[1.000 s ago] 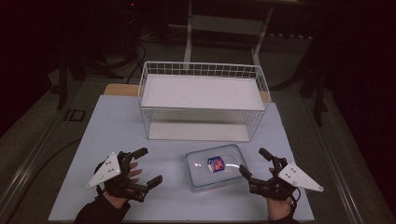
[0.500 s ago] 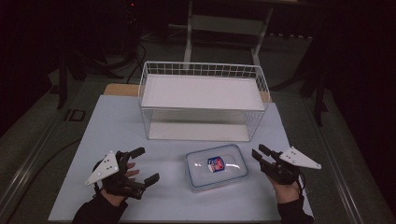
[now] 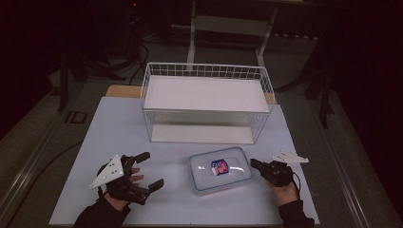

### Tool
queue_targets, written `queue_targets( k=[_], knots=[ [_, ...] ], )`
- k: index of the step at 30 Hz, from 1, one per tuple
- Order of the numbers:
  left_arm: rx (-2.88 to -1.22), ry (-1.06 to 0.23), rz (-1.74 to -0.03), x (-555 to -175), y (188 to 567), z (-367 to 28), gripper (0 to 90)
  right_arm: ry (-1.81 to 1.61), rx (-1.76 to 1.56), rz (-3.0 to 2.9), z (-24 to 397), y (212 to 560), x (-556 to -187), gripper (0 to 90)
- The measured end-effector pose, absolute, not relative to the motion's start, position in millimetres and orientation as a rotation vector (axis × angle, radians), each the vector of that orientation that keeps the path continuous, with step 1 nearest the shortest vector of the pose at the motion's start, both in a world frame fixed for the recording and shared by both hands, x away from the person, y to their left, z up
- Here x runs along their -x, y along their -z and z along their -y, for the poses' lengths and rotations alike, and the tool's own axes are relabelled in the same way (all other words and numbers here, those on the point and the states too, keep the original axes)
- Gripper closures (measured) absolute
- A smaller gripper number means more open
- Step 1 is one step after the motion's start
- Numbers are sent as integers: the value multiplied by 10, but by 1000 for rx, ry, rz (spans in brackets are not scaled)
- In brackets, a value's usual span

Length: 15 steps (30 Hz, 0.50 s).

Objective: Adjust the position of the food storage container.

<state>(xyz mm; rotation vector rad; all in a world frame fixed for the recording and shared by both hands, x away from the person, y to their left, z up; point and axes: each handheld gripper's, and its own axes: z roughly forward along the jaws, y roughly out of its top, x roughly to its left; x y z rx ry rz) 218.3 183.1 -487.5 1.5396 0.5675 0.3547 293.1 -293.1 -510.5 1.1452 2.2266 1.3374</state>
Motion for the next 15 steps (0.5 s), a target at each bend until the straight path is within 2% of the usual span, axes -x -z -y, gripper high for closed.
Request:
queue_targets(
  k=[15],
  knots=[
    [-1556, -352, -568, -2186, 4892, -1807, 0, -1370, -1125, -2301, 2791, 5079, -2825, 900]
  ],
)
